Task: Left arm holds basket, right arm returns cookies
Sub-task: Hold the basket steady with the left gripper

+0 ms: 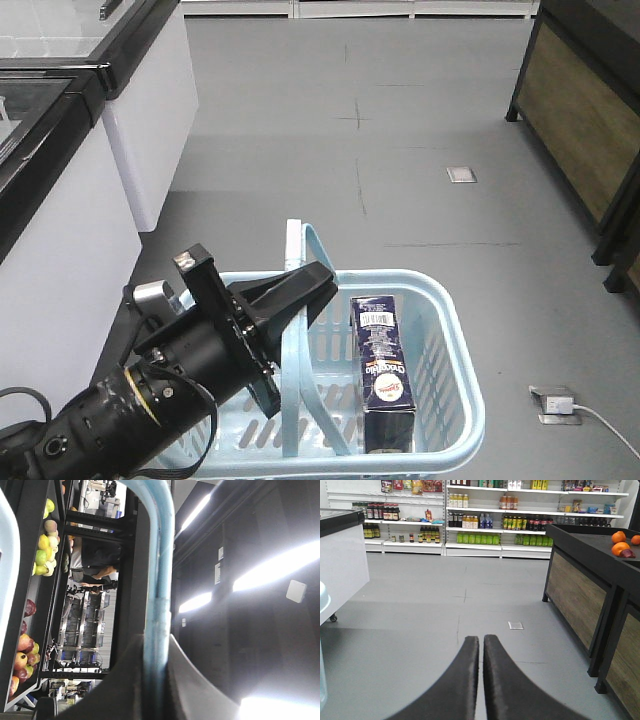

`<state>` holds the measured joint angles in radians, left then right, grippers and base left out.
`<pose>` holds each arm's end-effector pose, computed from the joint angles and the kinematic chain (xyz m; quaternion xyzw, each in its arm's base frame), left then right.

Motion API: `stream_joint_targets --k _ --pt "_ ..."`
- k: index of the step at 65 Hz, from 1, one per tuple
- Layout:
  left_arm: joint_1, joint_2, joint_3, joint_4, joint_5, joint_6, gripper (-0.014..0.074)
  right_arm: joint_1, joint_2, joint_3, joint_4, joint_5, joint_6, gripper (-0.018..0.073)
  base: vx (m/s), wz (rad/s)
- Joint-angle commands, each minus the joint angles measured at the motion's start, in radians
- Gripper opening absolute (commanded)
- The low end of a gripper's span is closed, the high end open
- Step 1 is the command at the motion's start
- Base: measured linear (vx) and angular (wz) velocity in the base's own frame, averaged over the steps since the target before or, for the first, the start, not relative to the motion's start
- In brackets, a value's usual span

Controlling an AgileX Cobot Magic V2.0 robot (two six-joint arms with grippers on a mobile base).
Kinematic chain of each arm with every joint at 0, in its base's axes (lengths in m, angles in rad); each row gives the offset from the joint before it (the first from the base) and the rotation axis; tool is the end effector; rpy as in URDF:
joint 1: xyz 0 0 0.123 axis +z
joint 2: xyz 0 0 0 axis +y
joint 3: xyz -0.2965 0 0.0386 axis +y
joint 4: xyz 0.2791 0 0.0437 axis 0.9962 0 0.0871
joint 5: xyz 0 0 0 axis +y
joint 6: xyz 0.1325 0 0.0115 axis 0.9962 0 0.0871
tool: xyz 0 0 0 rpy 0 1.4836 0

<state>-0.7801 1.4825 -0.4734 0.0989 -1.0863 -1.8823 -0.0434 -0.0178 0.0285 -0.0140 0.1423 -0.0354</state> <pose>0.2255 -0.2395 0.2301 -0.2971 0.5755 -0.7426 0.1704 0.1150 -0.0053 0.1882 -0.0015 0.7300 -0.0324 0.6827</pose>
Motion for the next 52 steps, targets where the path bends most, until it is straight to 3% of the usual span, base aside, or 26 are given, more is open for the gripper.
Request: stream_joint_targets --k 1,52 --pt "-0.008 -0.043 -0.027 -0.021 -0.265 0.002 -0.0003 -0.004 -0.006 0.017 -0.005 -0.076 -0.006 -0.0006 0.00 0.00" --pt "-0.007 -0.043 -0.027 -0.014 -0.264 0.004 -0.0003 -0.004 -0.006 0.017 -0.005 -0.076 -0.006 -0.0006 0.00 0.00"
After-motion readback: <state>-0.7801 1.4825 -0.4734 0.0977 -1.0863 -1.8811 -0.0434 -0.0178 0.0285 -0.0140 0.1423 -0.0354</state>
